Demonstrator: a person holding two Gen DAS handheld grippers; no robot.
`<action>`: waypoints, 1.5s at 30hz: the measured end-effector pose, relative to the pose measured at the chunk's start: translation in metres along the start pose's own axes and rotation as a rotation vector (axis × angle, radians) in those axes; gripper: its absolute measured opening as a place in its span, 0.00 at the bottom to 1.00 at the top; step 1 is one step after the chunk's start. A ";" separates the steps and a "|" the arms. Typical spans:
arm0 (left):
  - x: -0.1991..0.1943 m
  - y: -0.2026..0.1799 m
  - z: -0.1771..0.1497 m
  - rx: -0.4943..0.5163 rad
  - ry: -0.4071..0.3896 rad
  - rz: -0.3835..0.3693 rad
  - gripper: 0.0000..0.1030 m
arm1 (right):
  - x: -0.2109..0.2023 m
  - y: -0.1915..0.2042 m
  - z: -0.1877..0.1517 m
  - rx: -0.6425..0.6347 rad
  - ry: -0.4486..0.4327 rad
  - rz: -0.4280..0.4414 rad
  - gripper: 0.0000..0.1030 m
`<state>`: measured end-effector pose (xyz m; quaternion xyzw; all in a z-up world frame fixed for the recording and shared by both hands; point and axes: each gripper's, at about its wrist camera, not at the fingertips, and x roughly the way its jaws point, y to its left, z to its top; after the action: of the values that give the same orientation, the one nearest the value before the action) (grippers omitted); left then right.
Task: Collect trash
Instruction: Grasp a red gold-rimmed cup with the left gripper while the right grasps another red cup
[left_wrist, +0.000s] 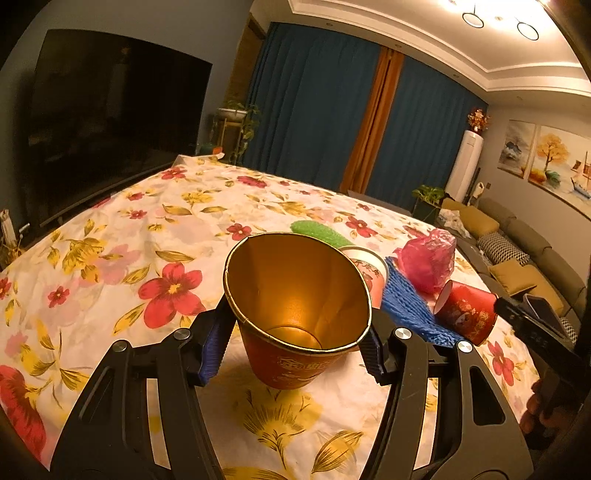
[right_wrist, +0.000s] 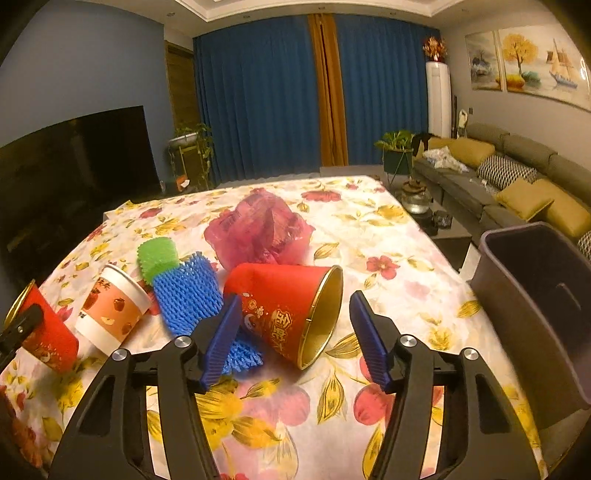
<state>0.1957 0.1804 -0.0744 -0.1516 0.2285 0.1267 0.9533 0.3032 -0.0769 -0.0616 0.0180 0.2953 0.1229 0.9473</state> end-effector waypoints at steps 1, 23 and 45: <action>0.000 0.000 0.000 0.000 0.001 -0.002 0.57 | 0.005 -0.002 0.000 0.012 0.016 0.010 0.55; 0.002 -0.001 -0.002 0.011 -0.001 -0.019 0.57 | -0.009 0.002 0.003 0.031 0.003 0.178 0.04; -0.034 -0.028 0.009 0.054 -0.048 -0.118 0.57 | -0.090 -0.005 0.000 -0.015 -0.113 0.164 0.04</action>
<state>0.1783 0.1521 -0.0436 -0.1359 0.1995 0.0676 0.9681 0.2328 -0.1036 -0.0120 0.0419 0.2377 0.2011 0.9494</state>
